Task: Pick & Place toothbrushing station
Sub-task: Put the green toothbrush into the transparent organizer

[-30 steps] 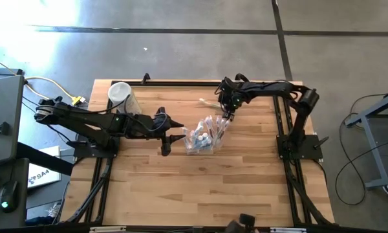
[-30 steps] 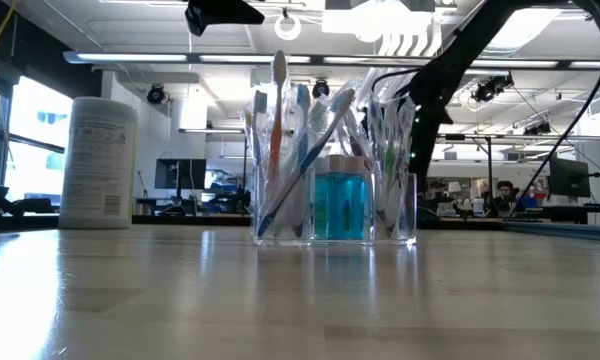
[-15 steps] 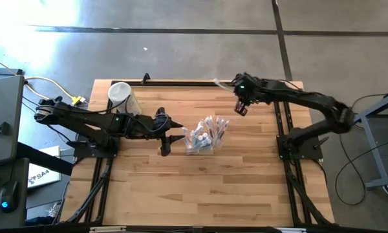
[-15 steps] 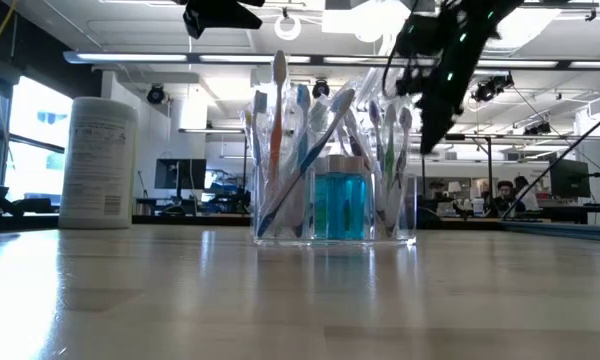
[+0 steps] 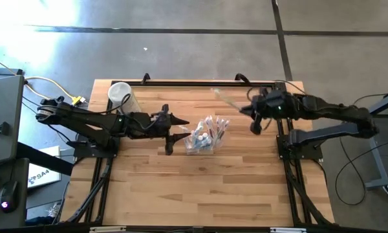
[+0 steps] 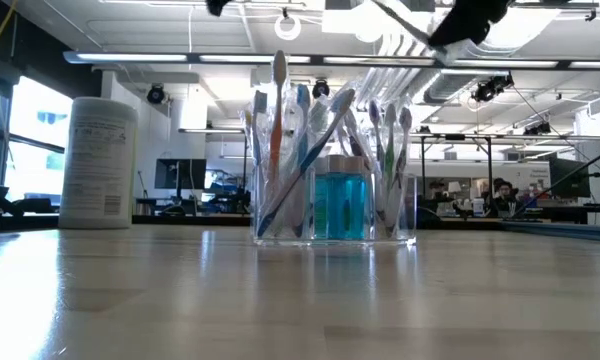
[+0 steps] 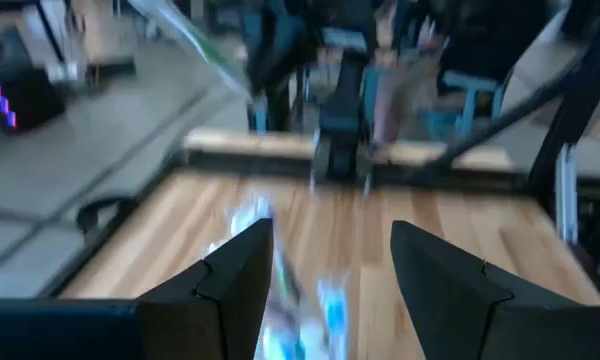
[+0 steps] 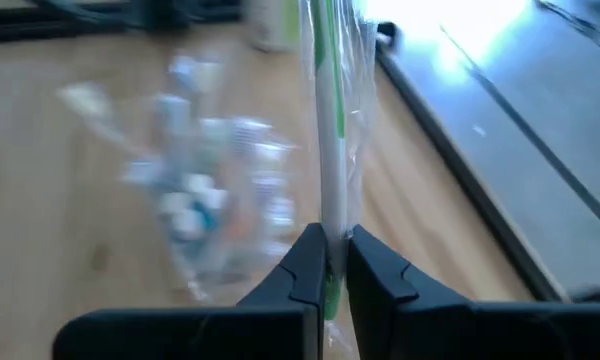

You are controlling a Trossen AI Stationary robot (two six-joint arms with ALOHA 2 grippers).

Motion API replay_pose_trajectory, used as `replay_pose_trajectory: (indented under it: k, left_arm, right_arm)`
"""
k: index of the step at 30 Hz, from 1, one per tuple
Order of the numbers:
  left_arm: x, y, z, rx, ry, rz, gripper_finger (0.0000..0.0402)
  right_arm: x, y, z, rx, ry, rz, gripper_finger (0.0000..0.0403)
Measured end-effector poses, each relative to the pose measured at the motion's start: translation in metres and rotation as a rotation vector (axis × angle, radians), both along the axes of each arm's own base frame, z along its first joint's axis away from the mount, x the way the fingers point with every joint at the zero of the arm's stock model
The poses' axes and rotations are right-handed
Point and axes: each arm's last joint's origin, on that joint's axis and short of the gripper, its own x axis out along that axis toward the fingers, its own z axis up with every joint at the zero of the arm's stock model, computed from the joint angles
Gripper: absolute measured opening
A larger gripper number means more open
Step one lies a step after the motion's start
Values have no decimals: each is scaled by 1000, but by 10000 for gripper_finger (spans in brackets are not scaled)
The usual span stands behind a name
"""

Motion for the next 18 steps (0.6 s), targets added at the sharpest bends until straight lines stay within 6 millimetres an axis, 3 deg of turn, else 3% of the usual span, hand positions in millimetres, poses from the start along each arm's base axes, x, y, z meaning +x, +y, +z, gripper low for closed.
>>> replay_pose_trajectory:
  k: [12,18]
  left_arm:
    - [49,-9,-11,156,-222,-17,202]
    - [59,-10,-18,197,-249,-21,250]
  right_arm:
    - [27,68,-38,-62,-196,306,15]
    - [35,83,-45,-76,-248,375,15]
